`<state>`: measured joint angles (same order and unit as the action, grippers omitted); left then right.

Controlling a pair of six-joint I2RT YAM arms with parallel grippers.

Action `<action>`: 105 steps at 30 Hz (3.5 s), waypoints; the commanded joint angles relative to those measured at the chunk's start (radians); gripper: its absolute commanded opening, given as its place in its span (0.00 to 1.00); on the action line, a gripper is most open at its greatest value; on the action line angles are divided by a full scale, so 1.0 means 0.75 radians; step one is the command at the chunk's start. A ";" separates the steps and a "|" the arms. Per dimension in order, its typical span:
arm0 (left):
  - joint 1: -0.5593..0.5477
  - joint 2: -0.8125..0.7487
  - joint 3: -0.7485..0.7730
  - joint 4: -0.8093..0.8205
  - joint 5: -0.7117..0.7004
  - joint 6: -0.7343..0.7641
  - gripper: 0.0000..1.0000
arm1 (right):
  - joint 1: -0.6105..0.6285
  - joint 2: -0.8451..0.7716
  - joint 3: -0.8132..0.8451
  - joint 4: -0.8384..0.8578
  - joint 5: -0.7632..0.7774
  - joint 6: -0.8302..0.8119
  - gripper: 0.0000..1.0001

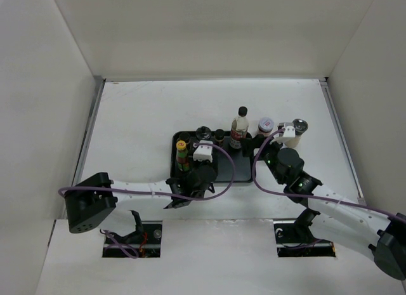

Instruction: Organize the condiment bottles

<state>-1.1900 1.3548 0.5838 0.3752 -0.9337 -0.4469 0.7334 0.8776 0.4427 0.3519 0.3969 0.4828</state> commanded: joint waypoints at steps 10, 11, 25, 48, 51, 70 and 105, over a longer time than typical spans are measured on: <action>0.017 0.065 -0.063 0.109 -0.046 -0.118 0.42 | -0.007 0.002 0.005 0.069 0.019 -0.010 0.82; 0.017 0.065 -0.065 0.109 -0.050 -0.120 0.45 | -0.007 0.002 0.005 0.069 0.021 -0.010 0.82; 0.013 -0.117 0.021 0.132 0.040 0.058 0.79 | -0.048 -0.041 0.017 0.034 0.015 -0.006 0.54; 0.274 -1.068 -0.273 0.220 0.087 0.158 0.69 | -0.582 -0.035 0.260 -0.445 0.193 -0.052 0.85; 0.342 -1.154 -0.343 0.089 0.073 0.095 0.69 | -0.692 0.055 0.314 -0.485 0.193 -0.067 0.91; 1.013 -1.099 -0.531 -0.130 0.561 -0.384 0.66 | -0.776 0.562 0.543 -0.541 0.283 -0.073 0.96; 1.158 -1.023 -0.562 -0.052 0.787 -0.435 0.61 | -0.069 -0.166 0.467 -0.862 0.680 -0.083 0.52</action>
<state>-0.3164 0.5911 0.1654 0.2836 -0.3492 -0.7815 0.5976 0.7643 0.7673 -0.2169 0.8326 0.3931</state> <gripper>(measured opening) 0.610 0.693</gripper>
